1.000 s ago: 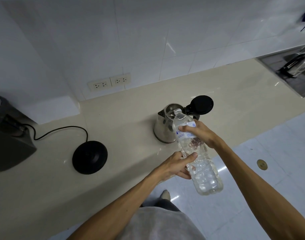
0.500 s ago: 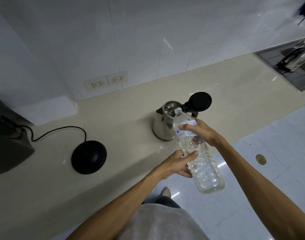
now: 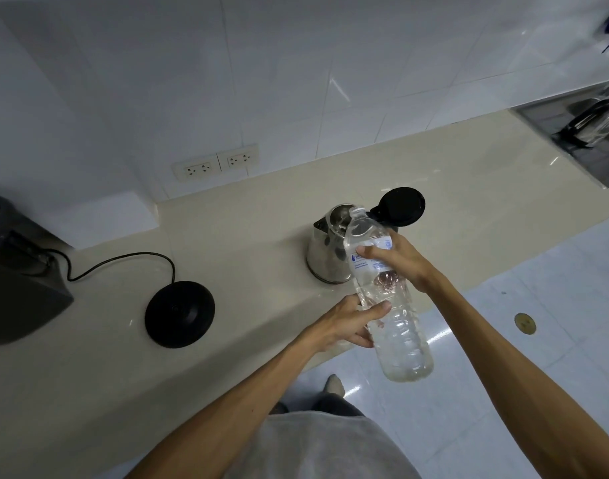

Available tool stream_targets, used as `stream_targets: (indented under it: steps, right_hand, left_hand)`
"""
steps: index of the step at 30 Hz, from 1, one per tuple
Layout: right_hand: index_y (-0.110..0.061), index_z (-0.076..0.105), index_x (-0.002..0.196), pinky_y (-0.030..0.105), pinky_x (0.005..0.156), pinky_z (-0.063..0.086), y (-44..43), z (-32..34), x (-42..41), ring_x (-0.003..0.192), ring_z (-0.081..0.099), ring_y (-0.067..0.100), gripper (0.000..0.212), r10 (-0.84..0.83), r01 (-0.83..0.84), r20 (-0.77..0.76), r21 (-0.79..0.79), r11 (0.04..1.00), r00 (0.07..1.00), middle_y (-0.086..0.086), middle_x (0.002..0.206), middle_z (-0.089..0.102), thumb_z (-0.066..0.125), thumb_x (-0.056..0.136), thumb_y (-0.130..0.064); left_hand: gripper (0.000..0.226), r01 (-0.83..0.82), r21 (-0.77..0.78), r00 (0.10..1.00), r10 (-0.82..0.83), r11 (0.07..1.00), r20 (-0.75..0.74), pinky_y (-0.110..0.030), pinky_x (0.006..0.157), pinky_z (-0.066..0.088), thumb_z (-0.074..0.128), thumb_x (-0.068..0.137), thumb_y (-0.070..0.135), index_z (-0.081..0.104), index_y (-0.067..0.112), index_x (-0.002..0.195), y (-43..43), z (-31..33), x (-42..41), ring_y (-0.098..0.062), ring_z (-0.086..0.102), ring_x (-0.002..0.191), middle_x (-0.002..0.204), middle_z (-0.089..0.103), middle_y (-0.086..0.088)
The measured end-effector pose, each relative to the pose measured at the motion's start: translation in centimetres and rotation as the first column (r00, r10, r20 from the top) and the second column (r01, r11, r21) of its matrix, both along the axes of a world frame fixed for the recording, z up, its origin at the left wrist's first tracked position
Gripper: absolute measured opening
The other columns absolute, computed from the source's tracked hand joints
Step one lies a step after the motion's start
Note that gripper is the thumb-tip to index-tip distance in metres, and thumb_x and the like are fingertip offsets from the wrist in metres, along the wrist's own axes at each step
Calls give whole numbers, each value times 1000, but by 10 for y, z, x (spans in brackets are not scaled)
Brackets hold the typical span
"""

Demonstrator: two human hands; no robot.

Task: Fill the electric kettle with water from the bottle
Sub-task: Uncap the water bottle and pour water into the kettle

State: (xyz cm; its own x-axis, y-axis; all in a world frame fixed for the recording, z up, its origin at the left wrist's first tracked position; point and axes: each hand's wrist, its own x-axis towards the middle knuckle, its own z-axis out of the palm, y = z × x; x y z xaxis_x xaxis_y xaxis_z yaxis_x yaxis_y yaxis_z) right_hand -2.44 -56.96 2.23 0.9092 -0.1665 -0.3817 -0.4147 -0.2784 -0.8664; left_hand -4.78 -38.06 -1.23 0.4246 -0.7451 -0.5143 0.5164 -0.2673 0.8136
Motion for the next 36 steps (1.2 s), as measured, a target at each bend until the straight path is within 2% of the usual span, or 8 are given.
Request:
stream_targets:
  steps: [2, 7, 13, 17, 20, 26, 31, 36]
  right_hand:
    - [-21, 57, 127, 38, 77, 63, -3, -3, 4, 93, 77, 22, 67, 2, -2, 1, -36, 999, 1000, 5, 109, 75, 87, 73, -48]
    - [-26, 53, 127, 34, 79, 62, -11, 0, 7, 95, 75, 14, 73, 11, -2, 94, -89, 996, 996, -3, 112, 71, 88, 68, -51]
    - [-24, 48, 137, 27, 86, 61, -43, 13, -5, 101, 71, 2, 90, 78, -44, 241, -143, 989, 967, -14, 120, 66, 87, 63, -55]
    - [-26, 46, 139, 37, 96, 59, -89, 23, -21, 116, 68, 11, 94, 98, -56, 313, -140, 989, 945, -8, 130, 65, 91, 61, -52]
    - [-25, 47, 138, 37, 96, 59, -132, 29, -32, 114, 69, 9, 94, 114, -61, 320, -171, 983, 941, -11, 126, 67, 94, 60, -50]
    - [-21, 46, 141, 42, 100, 57, -193, 25, -32, 118, 67, 12, 96, 149, -65, 300, -274, 960, 942, -6, 130, 65, 98, 62, -36]
    - [-21, 44, 139, 46, 95, 57, -232, 7, -25, 115, 66, 14, 97, 148, -37, 268, -380, 924, 952, -8, 127, 64, 98, 60, -34]
    - [-14, 42, 137, 41, 91, 57, -240, -14, -18, 109, 66, 19, 97, 110, 8, 270, -401, 916, 956, -5, 123, 63, 99, 60, -25]
  left_hand:
    - [28, -19, 0, 999, 19, 1000, 27, -40, 92, 64, 66, 102, 45, 61, 28, 124, -1, 0, 1, -30, 78, 103, 112, 76, -3]
    - [55, -63, 1, 991, 63, 998, 114, -41, 93, 64, 70, 96, 53, 58, 26, 141, -11, -4, 4, -20, 76, 111, 126, 76, -1]
    - [53, -145, -1, 930, 136, 990, 342, -47, 104, 58, 74, 95, 47, 56, 33, 143, -51, -14, 3, -10, 69, 123, 134, 71, 9]
    - [83, -155, 54, 872, 111, 986, 476, -47, 110, 53, 75, 83, 70, 43, 34, 151, -98, -39, 12, -10, 62, 132, 143, 64, 12]
    - [90, -134, 104, 842, 57, 986, 537, -42, 102, 57, 75, 80, 73, 38, 33, 152, -140, -52, 16, -13, 63, 127, 142, 63, 8]
    - [62, -194, 103, 784, 91, 975, 614, -7, 67, 45, 83, 88, 40, 49, 16, 134, -201, -63, 37, -15, 64, 105, 117, 65, 4]
    - [68, -187, 124, 767, 66, 974, 639, -16, 72, 43, 85, 87, 35, 47, 11, 138, -242, -76, 57, -29, 64, 114, 119, 63, -1]
    - [73, -104, 221, 767, -63, 970, 638, -9, 61, 38, 87, 85, 36, 46, 14, 141, -259, -93, 81, -39, 63, 115, 111, 62, -5]
